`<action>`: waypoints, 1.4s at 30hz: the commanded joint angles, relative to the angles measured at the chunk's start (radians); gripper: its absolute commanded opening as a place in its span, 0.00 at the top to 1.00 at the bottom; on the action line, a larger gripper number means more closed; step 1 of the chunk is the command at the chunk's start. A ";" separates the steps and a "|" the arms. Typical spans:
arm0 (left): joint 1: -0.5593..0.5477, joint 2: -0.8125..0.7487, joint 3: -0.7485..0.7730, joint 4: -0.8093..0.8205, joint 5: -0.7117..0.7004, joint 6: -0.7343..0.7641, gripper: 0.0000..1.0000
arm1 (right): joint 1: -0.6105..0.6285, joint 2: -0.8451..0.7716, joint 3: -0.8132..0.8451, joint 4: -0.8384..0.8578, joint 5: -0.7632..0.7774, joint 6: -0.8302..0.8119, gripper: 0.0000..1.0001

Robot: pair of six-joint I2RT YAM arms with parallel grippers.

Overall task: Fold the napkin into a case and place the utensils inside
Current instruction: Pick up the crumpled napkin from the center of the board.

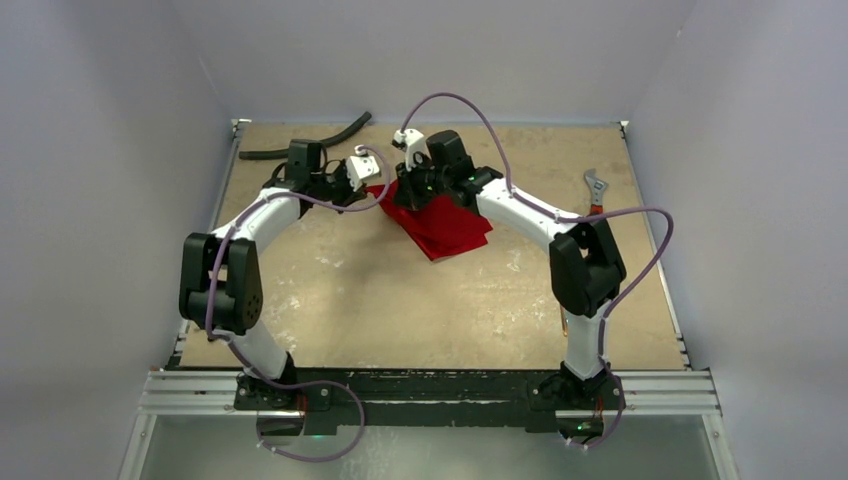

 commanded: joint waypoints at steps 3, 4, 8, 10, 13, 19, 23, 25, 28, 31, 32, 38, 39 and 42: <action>-0.005 -0.104 -0.029 0.115 -0.064 -0.027 1.00 | -0.004 -0.076 -0.080 0.011 0.094 0.018 0.33; -0.006 -0.107 -0.028 0.128 -0.087 -0.033 1.00 | -0.011 -0.093 -0.101 0.018 0.121 0.034 0.25; -0.005 -0.110 -0.015 0.141 -0.154 -0.032 1.00 | -0.045 -0.193 -0.227 0.061 0.311 0.178 0.19; -0.005 -0.113 -0.005 0.120 -0.159 -0.025 1.00 | -0.086 -0.230 -0.293 0.042 0.404 0.271 0.19; -0.005 -0.124 -0.009 0.105 -0.167 -0.020 1.00 | -0.160 -0.246 -0.361 -0.049 0.504 0.369 0.20; -0.005 -0.152 -0.032 0.072 -0.193 0.018 1.00 | -0.234 -0.272 -0.490 -0.098 0.591 0.441 0.21; -0.005 -0.142 -0.024 0.061 -0.247 0.016 1.00 | -0.257 -0.240 -0.495 -0.096 0.593 0.458 0.22; -0.002 -0.137 -0.016 0.054 -0.281 0.010 1.00 | -0.271 -0.223 -0.494 -0.090 0.583 0.466 0.21; 0.002 -0.124 -0.017 0.037 -0.309 0.006 1.00 | -0.283 -0.211 -0.496 -0.052 0.537 0.482 0.21; 0.011 -0.111 -0.015 0.024 -0.321 -0.012 1.00 | -0.283 -0.197 -0.490 -0.028 0.505 0.506 0.20; 0.014 -0.108 -0.016 0.022 -0.329 -0.016 1.00 | -0.284 -0.189 -0.485 -0.023 0.502 0.511 0.20; 0.029 -0.083 -0.019 0.021 -0.387 -0.046 1.00 | -0.288 -0.138 -0.455 0.012 0.455 0.552 0.21; 0.030 -0.078 -0.019 0.021 -0.398 -0.054 1.00 | -0.288 -0.127 -0.448 0.014 0.445 0.560 0.22; 0.035 -0.068 -0.021 0.020 -0.414 -0.081 1.00 | -0.289 -0.092 -0.429 0.020 0.434 0.585 0.23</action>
